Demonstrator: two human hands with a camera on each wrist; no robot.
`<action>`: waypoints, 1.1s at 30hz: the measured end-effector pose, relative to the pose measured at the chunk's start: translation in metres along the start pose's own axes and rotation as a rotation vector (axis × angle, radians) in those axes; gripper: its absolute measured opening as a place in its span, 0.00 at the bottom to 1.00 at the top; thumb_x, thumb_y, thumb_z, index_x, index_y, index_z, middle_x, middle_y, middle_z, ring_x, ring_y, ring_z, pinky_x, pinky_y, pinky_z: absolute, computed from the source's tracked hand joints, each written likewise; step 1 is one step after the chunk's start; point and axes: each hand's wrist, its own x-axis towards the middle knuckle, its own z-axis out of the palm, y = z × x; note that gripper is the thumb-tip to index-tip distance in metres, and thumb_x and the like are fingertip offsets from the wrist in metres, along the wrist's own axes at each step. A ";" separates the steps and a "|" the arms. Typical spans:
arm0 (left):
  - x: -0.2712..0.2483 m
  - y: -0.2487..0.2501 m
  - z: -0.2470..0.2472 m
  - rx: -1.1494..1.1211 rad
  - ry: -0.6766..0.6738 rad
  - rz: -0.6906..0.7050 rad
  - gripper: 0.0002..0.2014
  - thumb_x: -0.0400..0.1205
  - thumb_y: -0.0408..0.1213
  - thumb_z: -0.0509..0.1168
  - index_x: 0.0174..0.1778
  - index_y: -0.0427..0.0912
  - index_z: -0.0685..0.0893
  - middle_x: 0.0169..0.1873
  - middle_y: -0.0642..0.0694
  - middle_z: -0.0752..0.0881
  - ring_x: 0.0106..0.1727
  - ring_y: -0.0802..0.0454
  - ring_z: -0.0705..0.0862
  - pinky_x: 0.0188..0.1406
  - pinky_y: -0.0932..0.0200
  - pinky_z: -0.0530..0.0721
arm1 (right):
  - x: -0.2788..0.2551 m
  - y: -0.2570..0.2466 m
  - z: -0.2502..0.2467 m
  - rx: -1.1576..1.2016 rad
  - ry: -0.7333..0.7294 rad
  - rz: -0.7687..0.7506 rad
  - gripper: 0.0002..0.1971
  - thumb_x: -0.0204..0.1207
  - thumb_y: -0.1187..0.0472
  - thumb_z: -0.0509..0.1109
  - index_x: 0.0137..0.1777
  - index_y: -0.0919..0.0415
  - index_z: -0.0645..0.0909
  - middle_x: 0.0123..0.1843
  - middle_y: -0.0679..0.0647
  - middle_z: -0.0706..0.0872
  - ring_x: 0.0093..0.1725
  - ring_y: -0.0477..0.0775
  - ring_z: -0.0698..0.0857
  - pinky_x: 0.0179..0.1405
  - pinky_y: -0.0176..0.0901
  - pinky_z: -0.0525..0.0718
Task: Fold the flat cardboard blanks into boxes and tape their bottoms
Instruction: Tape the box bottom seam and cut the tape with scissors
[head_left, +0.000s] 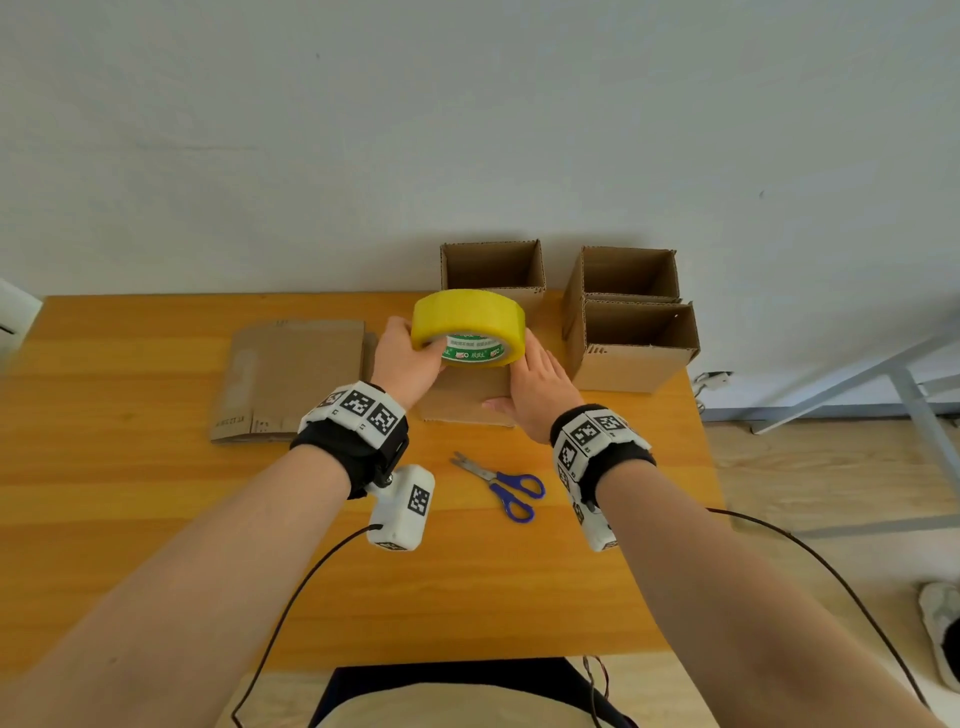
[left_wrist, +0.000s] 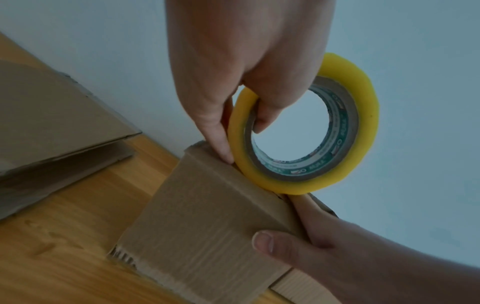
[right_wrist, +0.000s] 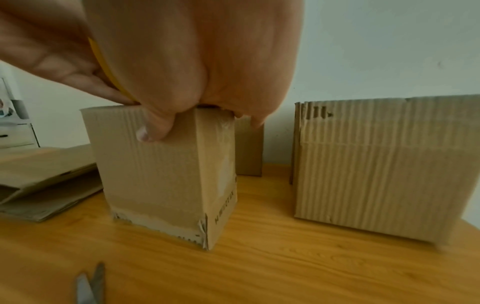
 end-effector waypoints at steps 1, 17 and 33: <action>-0.003 0.001 -0.001 0.031 0.005 0.043 0.12 0.81 0.30 0.64 0.59 0.37 0.71 0.50 0.42 0.81 0.55 0.42 0.83 0.55 0.43 0.86 | -0.001 0.000 0.000 -0.006 0.004 -0.009 0.47 0.78 0.43 0.64 0.84 0.63 0.39 0.85 0.60 0.45 0.84 0.58 0.48 0.83 0.51 0.48; -0.001 0.002 -0.070 0.446 0.115 0.354 0.13 0.79 0.23 0.61 0.59 0.34 0.72 0.44 0.41 0.80 0.44 0.45 0.80 0.40 0.55 0.74 | -0.002 -0.004 -0.003 -0.013 0.033 0.016 0.50 0.75 0.44 0.70 0.84 0.59 0.38 0.84 0.58 0.51 0.84 0.58 0.51 0.83 0.53 0.49; -0.001 0.006 -0.082 0.538 0.079 0.367 0.16 0.79 0.24 0.63 0.60 0.39 0.71 0.48 0.39 0.82 0.49 0.42 0.82 0.48 0.44 0.82 | 0.012 -0.029 -0.007 -0.082 -0.020 -0.075 0.50 0.76 0.44 0.68 0.83 0.62 0.38 0.85 0.58 0.50 0.84 0.56 0.48 0.81 0.49 0.40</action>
